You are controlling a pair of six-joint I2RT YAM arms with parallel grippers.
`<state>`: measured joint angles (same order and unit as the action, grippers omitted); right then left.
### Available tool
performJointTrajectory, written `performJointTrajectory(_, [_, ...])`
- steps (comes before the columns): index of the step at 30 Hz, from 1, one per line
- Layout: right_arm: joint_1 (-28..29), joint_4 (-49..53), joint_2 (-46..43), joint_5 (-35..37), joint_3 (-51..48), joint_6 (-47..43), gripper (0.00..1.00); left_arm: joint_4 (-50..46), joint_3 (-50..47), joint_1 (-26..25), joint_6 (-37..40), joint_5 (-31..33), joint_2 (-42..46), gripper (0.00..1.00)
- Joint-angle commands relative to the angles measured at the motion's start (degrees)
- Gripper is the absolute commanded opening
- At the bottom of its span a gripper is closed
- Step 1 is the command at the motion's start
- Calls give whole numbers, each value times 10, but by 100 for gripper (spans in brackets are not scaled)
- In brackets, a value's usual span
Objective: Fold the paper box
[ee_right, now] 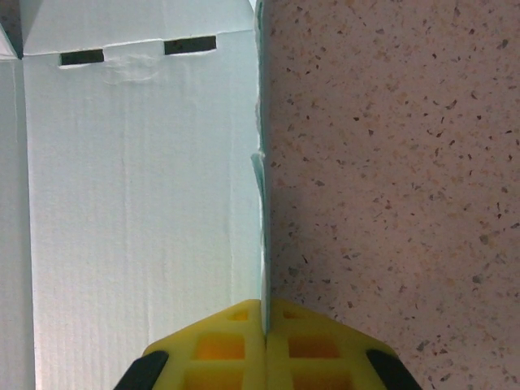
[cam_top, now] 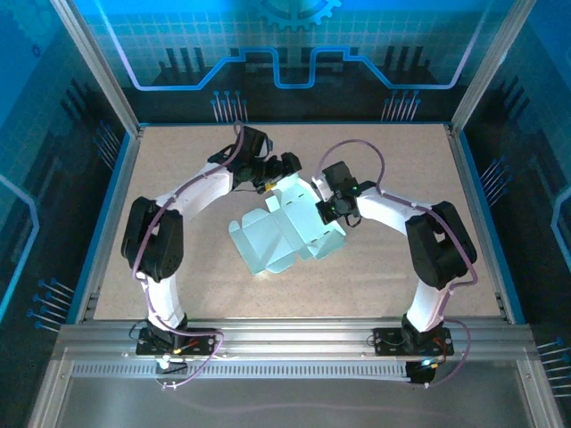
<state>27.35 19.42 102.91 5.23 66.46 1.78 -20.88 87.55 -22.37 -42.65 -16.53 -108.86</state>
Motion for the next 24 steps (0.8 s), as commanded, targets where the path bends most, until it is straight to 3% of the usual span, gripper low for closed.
performJointTrajectory(1, [6, -13, -22, -1, -4, -14, 0, -71, 62, -3, 31, -8, -47, 89])
performJointTrajectory(16, [7, -43, -24, -44, -21, -11, 0, -182, 328, 0, 78, -55, -233, 76])
performJointTrajectory(24, [7, -41, -17, -43, -14, -9, 0, -206, 351, -1, 100, -95, -255, 68])
